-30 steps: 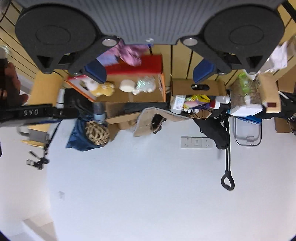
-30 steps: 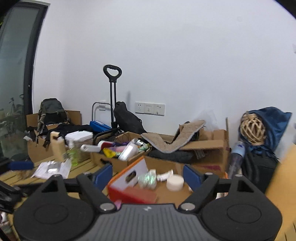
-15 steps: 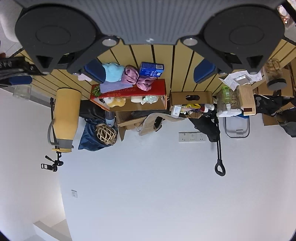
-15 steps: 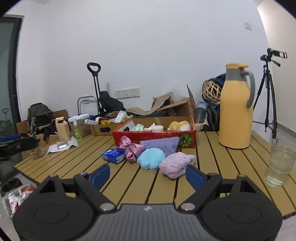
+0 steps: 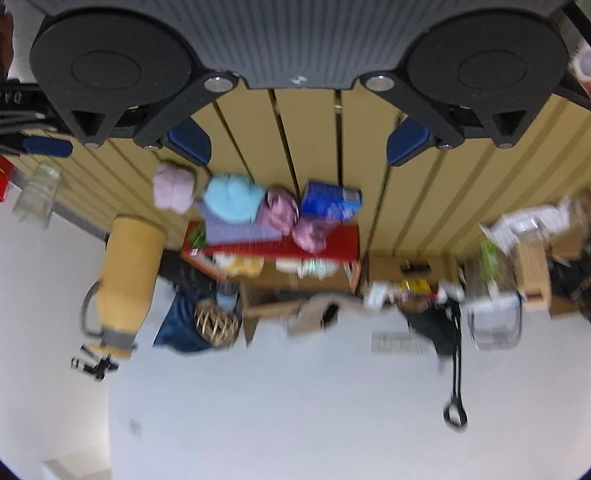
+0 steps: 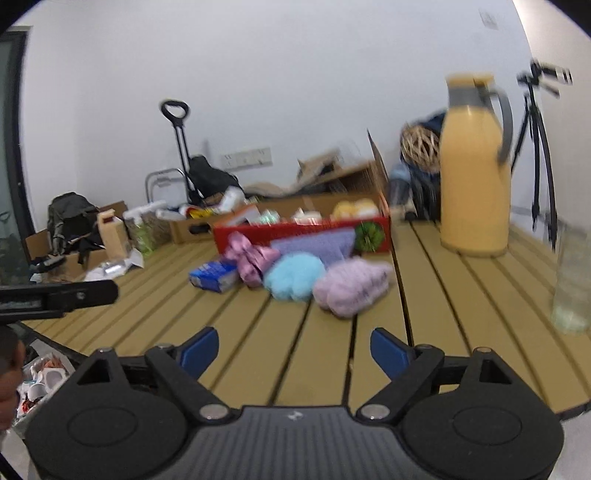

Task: Organize soft objects
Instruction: 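Move the right gripper toward the lilac fluffy towel, then grasp the lilac towel with the right gripper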

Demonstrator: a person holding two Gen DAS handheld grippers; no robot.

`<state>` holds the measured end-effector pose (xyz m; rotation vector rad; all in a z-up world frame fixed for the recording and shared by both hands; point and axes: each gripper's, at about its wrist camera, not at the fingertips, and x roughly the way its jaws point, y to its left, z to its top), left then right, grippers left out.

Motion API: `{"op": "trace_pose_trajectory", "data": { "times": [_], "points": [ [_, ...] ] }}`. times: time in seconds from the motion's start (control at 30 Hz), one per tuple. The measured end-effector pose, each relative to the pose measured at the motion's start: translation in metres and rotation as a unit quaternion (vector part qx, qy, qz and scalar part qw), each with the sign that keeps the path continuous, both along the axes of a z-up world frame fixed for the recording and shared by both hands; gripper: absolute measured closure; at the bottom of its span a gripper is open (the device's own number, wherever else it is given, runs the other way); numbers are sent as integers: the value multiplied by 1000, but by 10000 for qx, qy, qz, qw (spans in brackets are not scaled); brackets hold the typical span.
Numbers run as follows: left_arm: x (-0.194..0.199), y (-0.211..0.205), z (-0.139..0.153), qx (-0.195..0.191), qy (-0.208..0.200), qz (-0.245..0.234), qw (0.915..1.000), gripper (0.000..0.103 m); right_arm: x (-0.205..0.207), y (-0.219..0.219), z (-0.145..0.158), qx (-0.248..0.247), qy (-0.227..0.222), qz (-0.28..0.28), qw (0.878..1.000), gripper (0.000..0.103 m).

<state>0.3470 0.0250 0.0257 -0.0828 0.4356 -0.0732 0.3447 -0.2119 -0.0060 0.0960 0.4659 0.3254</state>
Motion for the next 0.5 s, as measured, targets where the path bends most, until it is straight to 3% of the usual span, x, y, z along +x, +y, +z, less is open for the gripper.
{"op": "trace_pose_trajectory", "data": {
  "times": [0.17, 0.33, 0.4, 0.5],
  "points": [
    [52, -15, -12, -63, 210, -343, 9992, 0, 42, -6, -14, -30, 249, -156, 9996, 21],
    [101, -44, -19, -319, 512, -980, 9934, 4, 110, -16, -1, -101, 40, -303, 9995, 27],
    [119, -59, -23, -418, 607, -1152, 9906, 13, 143, -20, 1, -69, 98, -274, 9996, 40],
    [147, -83, -31, -706, 869, -1440, 9832, 34, 196, -25, -1, 75, 274, -148, 9995, 47]
  ]
}}
